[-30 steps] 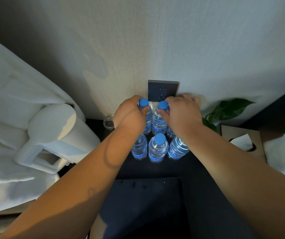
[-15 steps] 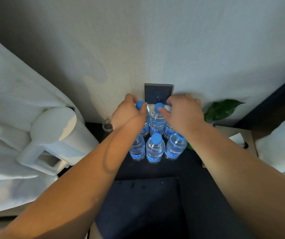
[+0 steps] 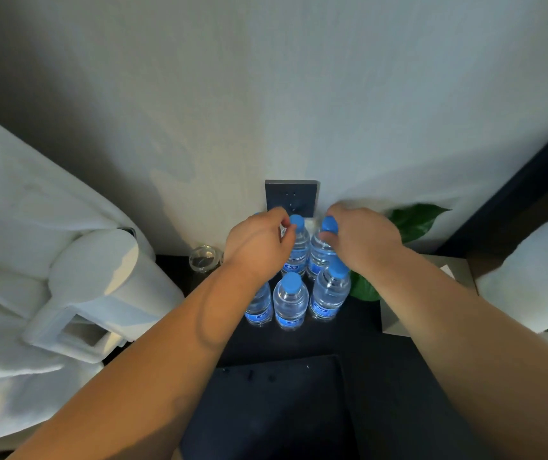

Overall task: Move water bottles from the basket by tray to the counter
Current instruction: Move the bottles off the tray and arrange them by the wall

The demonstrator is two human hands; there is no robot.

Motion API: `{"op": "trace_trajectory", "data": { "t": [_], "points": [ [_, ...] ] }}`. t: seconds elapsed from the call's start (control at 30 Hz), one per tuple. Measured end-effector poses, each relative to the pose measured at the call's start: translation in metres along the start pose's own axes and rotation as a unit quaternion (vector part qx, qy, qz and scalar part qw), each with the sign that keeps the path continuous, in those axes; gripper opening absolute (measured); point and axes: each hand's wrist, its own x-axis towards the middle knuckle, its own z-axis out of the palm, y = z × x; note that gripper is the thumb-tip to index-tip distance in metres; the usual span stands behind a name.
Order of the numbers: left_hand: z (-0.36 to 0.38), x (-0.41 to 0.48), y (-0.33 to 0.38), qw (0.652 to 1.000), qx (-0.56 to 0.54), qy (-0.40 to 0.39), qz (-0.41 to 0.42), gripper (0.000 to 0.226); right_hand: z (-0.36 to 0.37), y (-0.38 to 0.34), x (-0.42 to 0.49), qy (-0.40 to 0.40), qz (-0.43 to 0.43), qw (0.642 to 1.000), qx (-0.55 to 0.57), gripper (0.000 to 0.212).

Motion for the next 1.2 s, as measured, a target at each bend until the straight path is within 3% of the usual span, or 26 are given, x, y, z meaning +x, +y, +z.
{"op": "trace_trajectory", "data": {
  "t": [0.2,0.47,0.53,0.63,0.73,1.2],
  "points": [
    [0.007,0.001,-0.004,0.999,0.027,0.003,0.026,0.019,0.001,0.002,0.008,-0.011,-0.01,1.0,0.005,0.021],
    [0.013,0.004,-0.008,1.0,0.023,0.005,0.009,0.018,-0.002,0.003,0.007,0.0,-0.059,0.998,-0.025,0.03],
    [0.013,0.006,-0.009,1.0,0.024,-0.005,0.005,0.023,-0.003,0.002,0.008,0.01,-0.052,0.998,-0.034,0.026],
    [0.012,0.006,-0.009,1.0,0.016,0.001,0.016,0.032,-0.002,0.002,0.012,0.009,-0.011,0.999,-0.039,0.037],
    [0.011,0.006,-0.007,0.999,0.006,-0.025,0.04,0.042,0.0,0.003,0.013,0.003,-0.008,0.999,-0.031,0.035],
    [0.01,0.009,-0.002,0.999,0.025,-0.028,0.017,0.041,0.004,0.004,0.009,0.011,-0.039,0.999,0.008,0.021]
  ]
}}
